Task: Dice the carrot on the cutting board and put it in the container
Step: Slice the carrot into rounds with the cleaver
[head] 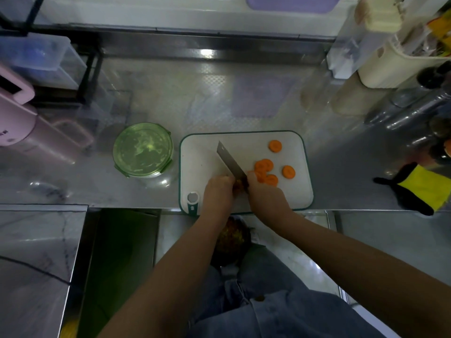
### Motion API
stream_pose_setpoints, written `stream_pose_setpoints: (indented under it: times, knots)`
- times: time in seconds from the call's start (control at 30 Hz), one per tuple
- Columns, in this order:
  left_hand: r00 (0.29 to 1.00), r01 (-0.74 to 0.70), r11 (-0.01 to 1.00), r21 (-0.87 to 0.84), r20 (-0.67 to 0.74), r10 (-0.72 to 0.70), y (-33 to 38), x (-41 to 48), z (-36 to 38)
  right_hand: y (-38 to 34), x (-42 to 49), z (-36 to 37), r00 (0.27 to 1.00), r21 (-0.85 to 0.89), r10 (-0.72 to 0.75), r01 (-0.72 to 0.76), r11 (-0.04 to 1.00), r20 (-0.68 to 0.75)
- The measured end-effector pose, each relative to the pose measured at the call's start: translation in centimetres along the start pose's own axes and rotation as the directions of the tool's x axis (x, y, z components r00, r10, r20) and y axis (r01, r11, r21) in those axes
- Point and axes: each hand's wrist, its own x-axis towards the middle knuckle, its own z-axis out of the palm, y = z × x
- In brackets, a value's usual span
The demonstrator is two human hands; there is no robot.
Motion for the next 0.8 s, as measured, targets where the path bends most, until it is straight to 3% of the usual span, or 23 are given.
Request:
stream_pose_setpoints:
  times: [0.17, 0.37, 0.57, 0.8]
  knots:
    - [0.997, -0.054, 0.998, -0.03, -0.058, 0.053, 0.1, -1.1, -0.3, 0.6, 0.0, 0.3, 1.0, 0.009, 0.023, -0.023, 1.0, 0.019]
    - [0.999, -0.044, 0.999, 0.007, -0.022, 0.044, 0.3, -1.3, -1.1, 0.5, 1.8, -2.3, 0.984, 0.007, -0.015, 0.014, 1.0, 0.18]
    - [1.0, 0.013, 0.998, 0.055, 0.0, -0.013, -0.2, -1.0, -0.6, 0.3, 1.4, -4.0, 0.987, 0.006, -0.039, 0.039, 0.999, 0.158]
    - [1.0, -0.01, 0.999, 0.043, -0.007, 0.01, -0.5, -0.7, -0.2, -0.2, 0.2, -3.5, 0.988, -0.128, -0.04, 0.059, 0.99, 0.147]
